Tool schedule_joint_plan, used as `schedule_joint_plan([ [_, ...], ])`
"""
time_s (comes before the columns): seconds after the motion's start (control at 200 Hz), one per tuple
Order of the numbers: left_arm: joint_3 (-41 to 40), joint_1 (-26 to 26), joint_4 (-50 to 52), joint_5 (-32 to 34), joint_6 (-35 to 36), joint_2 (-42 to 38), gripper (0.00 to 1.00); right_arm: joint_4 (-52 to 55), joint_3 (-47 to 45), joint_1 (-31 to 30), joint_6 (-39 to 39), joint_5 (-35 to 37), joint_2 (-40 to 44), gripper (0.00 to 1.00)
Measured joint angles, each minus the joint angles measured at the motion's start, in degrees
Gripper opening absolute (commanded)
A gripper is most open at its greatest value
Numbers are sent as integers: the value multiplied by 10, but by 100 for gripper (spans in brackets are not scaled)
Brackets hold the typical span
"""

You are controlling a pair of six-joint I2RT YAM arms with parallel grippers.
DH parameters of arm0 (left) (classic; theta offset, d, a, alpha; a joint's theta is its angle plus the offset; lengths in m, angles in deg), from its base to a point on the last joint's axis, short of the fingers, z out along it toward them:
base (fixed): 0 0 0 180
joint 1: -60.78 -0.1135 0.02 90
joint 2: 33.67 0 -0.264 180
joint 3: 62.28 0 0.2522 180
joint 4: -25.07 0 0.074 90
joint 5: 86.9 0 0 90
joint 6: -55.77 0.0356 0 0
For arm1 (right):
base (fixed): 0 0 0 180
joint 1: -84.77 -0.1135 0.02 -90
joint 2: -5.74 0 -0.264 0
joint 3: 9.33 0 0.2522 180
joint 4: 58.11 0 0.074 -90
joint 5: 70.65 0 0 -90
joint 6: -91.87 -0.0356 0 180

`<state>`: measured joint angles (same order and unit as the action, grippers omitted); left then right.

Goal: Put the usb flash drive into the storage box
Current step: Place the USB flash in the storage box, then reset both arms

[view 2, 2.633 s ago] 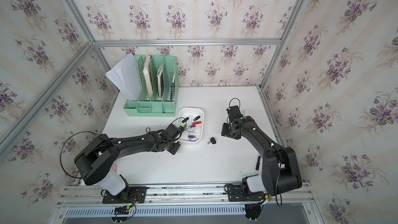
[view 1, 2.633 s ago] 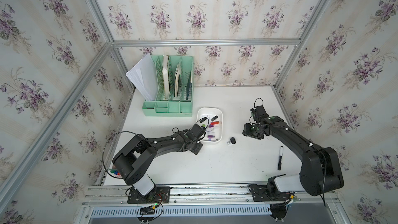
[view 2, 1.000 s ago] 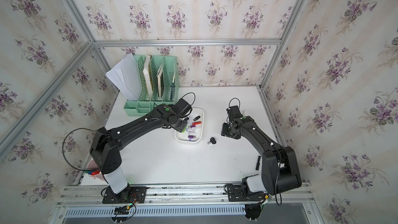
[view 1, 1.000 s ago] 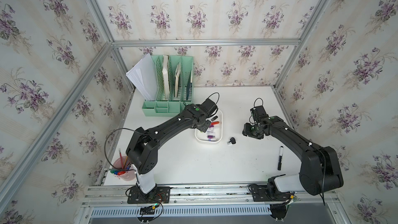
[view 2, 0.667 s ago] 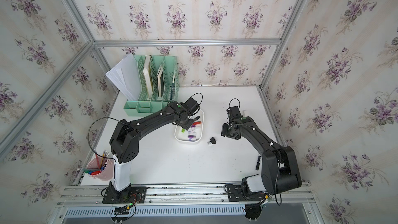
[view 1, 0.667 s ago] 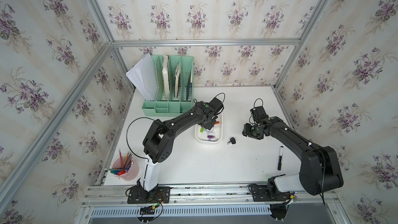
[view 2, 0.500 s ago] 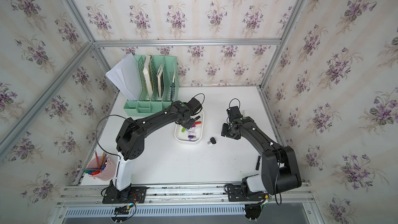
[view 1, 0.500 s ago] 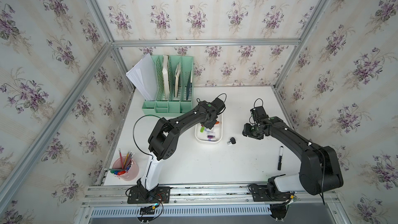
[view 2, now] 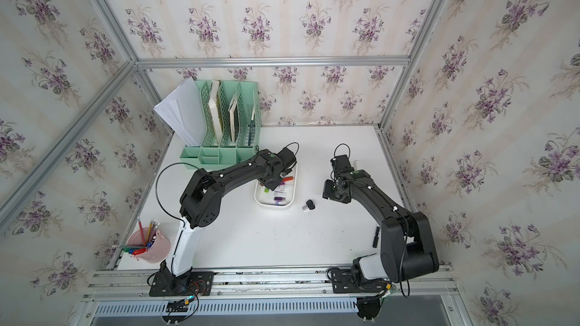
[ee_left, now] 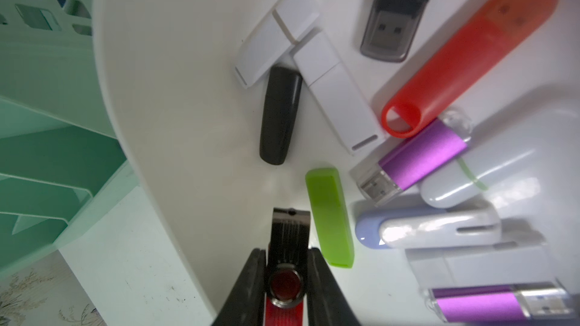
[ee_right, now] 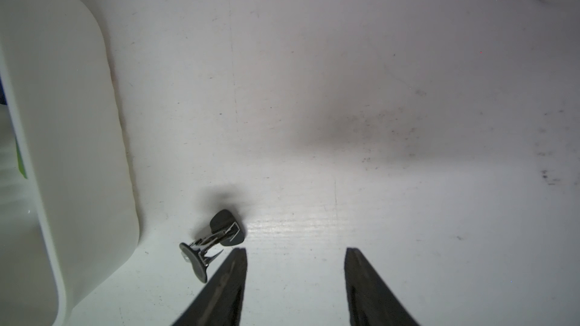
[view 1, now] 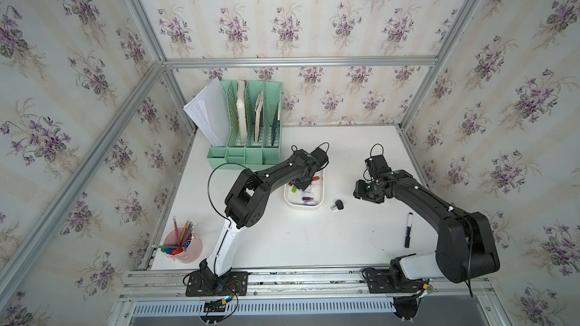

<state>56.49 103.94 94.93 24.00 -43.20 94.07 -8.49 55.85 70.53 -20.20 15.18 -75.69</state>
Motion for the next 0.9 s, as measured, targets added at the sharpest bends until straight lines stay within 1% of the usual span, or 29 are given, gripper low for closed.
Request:
schedule_joint_plan([
  [0.265, -4, -1, -1, 10, -2, 21, 28, 0, -3, 0, 0, 0, 0, 56],
  [0.395, -3, -1, 0, 14, -4, 24, 32, 0, -3, 1, 3, 0, 1, 55],
  [0.47, -3, -2, 0, 14, -4, 24, 37, 0, -4, 3, 7, 0, 2, 56],
  [0.589, -3, -2, 1, 17, -5, 24, 38, 0, -5, 3, 7, 0, 5, 56],
  [0.629, -3, -2, 1, 17, -5, 23, 41, 0, -5, 3, 7, 0, 5, 56],
  [0.664, -3, -1, 1, 17, -5, 20, 44, 0, -5, 3, 7, 0, 6, 56],
  [0.689, -3, -1, 2, 16, -7, 16, 49, 0, -5, 3, 7, 0, 7, 55],
  [0.754, -3, -1, 6, 13, -12, -3, 54, 1, -5, 4, 7, 0, 8, 56],
  [0.764, -4, -1, 5, 12, -14, -8, 59, 1, -5, 4, 7, 0, 8, 56],
  [0.834, -17, -2, 0, 5, -24, -53, 80, 1, -5, 4, 9, 0, 13, 57],
  [0.874, -32, -6, -7, -3, -31, -90, 89, 1, -5, 4, 9, 0, 19, 58],
  [0.899, -42, -9, -10, -8, -35, -114, 97, 1, -5, 4, 9, 1, 24, 58],
])
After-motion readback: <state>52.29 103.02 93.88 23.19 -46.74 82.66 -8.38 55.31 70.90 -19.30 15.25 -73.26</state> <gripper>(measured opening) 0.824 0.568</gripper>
